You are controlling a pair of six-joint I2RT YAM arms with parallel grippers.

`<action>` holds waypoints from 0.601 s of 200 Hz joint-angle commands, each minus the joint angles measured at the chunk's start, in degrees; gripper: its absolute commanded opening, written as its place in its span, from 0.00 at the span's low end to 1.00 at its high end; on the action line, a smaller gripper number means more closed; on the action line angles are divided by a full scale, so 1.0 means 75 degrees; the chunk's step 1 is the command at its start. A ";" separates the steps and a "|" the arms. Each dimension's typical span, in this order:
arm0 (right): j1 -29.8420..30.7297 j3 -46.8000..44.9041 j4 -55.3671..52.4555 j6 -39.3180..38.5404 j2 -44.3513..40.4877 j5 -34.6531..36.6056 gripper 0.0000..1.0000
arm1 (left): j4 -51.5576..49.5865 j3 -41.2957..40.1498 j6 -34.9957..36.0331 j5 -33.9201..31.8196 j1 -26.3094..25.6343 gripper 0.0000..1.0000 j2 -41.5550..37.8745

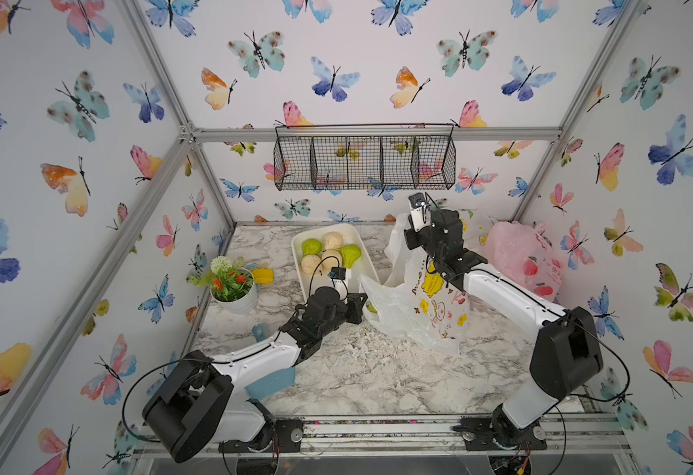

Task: Place the pears into plastic bags & tie knots
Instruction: Place the plastic bag at the center of the board.

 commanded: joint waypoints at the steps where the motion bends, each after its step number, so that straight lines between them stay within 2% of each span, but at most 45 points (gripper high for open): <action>1: -0.0041 -0.0434 0.0268 0.0581 -0.0412 -0.0379 0.03 | -0.0701 0.0538 0.0916 -0.0376 -0.0045 0.00 -0.0491; 31: -0.0145 -0.0774 0.0029 0.0772 -0.1107 -0.0318 0.03 | -0.1384 0.1285 0.1433 -0.0063 -0.0060 0.00 -0.0790; 61: -0.0369 -0.0895 -0.0477 0.1528 -0.1914 -0.0261 0.03 | -0.1887 0.2006 0.1947 -0.0016 -0.0070 0.00 -0.1114; 103: -0.0372 -0.0328 -0.2911 0.2808 -0.2812 0.0595 0.03 | -0.2268 0.3081 0.2686 0.0477 -0.0048 0.00 -0.1266; 120: -0.0373 -0.0227 -0.3864 0.3458 -0.3048 0.0245 0.02 | -0.2462 0.3567 0.3046 0.0728 -0.0036 0.00 -0.1100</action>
